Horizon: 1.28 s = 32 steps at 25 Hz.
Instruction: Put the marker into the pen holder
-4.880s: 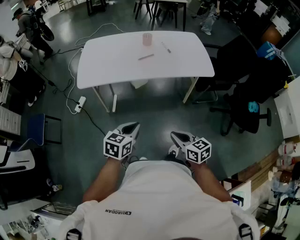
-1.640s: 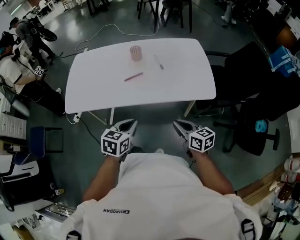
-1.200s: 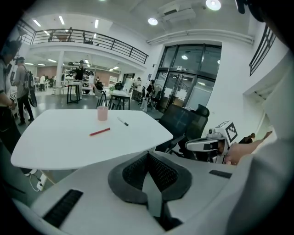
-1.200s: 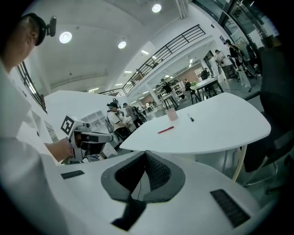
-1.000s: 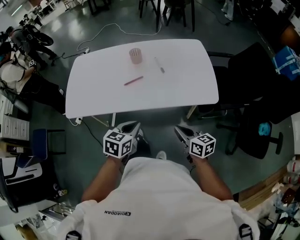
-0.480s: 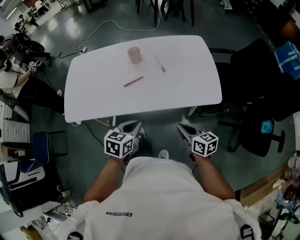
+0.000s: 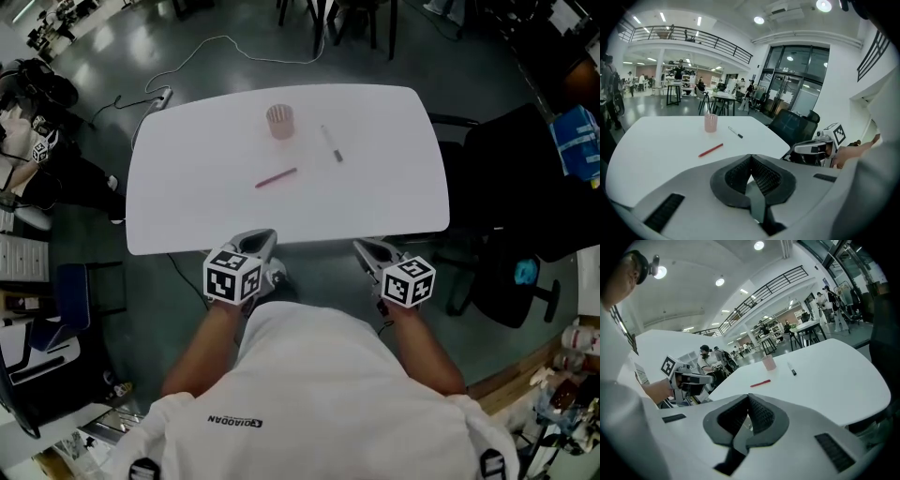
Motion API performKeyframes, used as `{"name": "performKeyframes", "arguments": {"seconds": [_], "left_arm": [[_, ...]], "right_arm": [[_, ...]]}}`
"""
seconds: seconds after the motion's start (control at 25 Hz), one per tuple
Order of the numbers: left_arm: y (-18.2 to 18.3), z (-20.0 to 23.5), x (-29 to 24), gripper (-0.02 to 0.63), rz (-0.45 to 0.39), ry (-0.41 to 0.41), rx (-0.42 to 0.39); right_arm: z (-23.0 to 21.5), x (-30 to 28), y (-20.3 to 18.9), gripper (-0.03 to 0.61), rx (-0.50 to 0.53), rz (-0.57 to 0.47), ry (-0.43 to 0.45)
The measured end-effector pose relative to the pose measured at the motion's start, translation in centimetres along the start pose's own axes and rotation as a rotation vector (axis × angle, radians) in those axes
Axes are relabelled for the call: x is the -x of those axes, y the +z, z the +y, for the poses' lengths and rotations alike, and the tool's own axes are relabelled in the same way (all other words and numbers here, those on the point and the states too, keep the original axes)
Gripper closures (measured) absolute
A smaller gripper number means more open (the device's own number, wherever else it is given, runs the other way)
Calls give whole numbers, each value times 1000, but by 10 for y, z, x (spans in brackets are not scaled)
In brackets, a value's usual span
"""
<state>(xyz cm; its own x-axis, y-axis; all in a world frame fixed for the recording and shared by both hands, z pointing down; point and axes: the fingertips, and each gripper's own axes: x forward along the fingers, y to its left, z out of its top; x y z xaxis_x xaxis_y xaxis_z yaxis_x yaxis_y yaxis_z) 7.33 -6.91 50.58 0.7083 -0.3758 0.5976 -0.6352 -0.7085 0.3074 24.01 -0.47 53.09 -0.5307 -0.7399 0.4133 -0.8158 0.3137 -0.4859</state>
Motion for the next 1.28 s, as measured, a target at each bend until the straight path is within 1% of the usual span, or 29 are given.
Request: {"name": "performKeyframes", "arguments": {"seconds": [0.12,0.32,0.52,0.6,0.8,0.88,0.96,1.12,1.2,1.28], "left_arm": [[20,28,-6,588,-2,-11,-12],[49,76,-23,588,8,-27,-58],[67,128,-29,588,17,-24,-61],[70,148,-33,588,31,-27,-66],[70,190,-41,588,76,-13,-102],[67,203,-44,588,86,-6,-92],[63,209,-45,588,93,-3,-69],[48,203,-57,589,143,0,-30],[42,202,-62,589,167,15,-3],[38,202,-62,588,170,37,38]], "right_arm": [[-5,-25,21,560,19,7,-29],[-20,-67,51,560,64,24,-95],[-38,-104,64,560,223,113,-194],[-47,-118,68,560,228,136,-221],[-82,-140,75,560,179,145,-307],[-96,-147,78,560,162,146,-336],[-108,-155,79,560,162,162,-347],[-137,-170,80,560,174,210,-346],[-154,-182,81,558,178,235,-340],[-168,-195,79,556,192,268,-330]]}}
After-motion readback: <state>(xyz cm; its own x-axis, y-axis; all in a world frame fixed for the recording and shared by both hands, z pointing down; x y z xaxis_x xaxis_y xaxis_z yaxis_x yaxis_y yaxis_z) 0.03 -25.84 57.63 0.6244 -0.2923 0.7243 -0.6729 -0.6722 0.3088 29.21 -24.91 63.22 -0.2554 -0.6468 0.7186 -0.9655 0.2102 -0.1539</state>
